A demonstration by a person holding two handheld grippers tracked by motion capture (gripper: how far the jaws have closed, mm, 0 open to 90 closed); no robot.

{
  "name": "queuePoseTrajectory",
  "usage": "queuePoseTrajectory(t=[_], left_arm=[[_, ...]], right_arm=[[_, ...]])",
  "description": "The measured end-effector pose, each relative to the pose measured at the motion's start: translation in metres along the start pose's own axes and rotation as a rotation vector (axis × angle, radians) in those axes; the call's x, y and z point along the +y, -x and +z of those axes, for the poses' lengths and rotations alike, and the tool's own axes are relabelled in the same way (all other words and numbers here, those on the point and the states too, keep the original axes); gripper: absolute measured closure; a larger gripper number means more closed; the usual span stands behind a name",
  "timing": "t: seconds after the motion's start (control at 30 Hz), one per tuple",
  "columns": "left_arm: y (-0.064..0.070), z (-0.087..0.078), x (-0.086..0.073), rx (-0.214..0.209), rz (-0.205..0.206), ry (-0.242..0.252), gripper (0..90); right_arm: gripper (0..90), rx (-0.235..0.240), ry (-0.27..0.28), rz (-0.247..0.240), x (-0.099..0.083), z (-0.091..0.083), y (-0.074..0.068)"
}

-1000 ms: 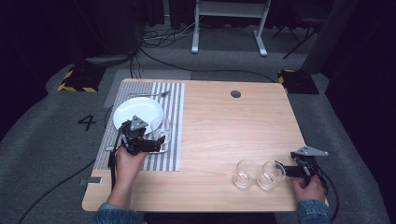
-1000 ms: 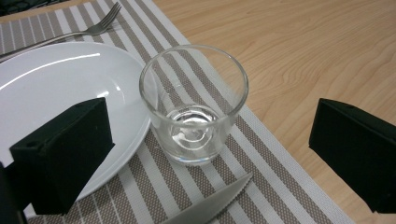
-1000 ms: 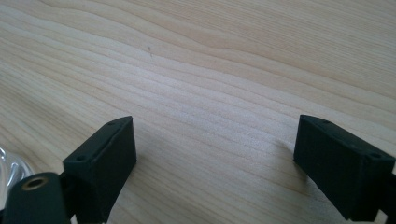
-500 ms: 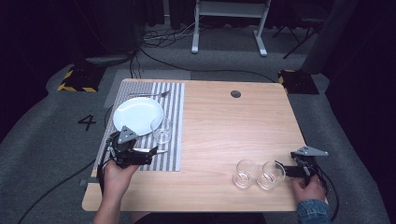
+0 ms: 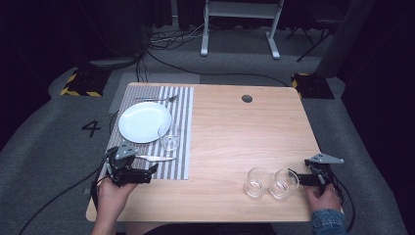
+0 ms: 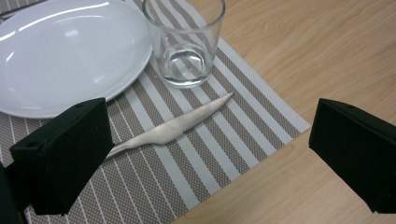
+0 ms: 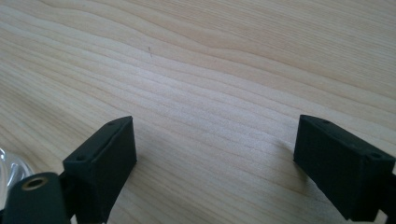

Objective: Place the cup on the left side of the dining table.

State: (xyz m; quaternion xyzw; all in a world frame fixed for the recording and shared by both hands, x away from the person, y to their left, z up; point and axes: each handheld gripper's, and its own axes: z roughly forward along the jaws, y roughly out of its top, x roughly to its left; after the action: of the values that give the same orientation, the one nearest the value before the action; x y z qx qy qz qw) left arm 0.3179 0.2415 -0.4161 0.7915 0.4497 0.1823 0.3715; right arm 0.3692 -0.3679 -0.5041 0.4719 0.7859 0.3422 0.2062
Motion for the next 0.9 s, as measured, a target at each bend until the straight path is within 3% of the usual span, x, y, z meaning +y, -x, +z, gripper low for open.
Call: queuePoseTrajectory(t=[0.2, 0.23, 0.57, 0.9], left_arm=[[-0.002, -0.006, -0.012, -0.034, -0.022, 0.014, 0.0], [-0.003, -0.007, -0.015, -0.040, -0.023, -0.004, 0.0], [-0.014, -0.011, -0.042, -0.021, -0.083, -0.059, 0.0], [-0.019, -0.010, -0.064, -0.012, -0.114, -0.100, 0.0]], right_arm=[[13.3, 0.000, 0.000, 0.000, 0.000, 0.000, 0.000], [13.3, 0.000, -0.001, 0.002, 0.000, 0.000, 0.000], [13.3, -0.001, 0.000, 0.001, 0.000, 0.000, 0.000], [13.4, -0.001, 0.000, 0.000, 0.000, 0.000, 0.000]])
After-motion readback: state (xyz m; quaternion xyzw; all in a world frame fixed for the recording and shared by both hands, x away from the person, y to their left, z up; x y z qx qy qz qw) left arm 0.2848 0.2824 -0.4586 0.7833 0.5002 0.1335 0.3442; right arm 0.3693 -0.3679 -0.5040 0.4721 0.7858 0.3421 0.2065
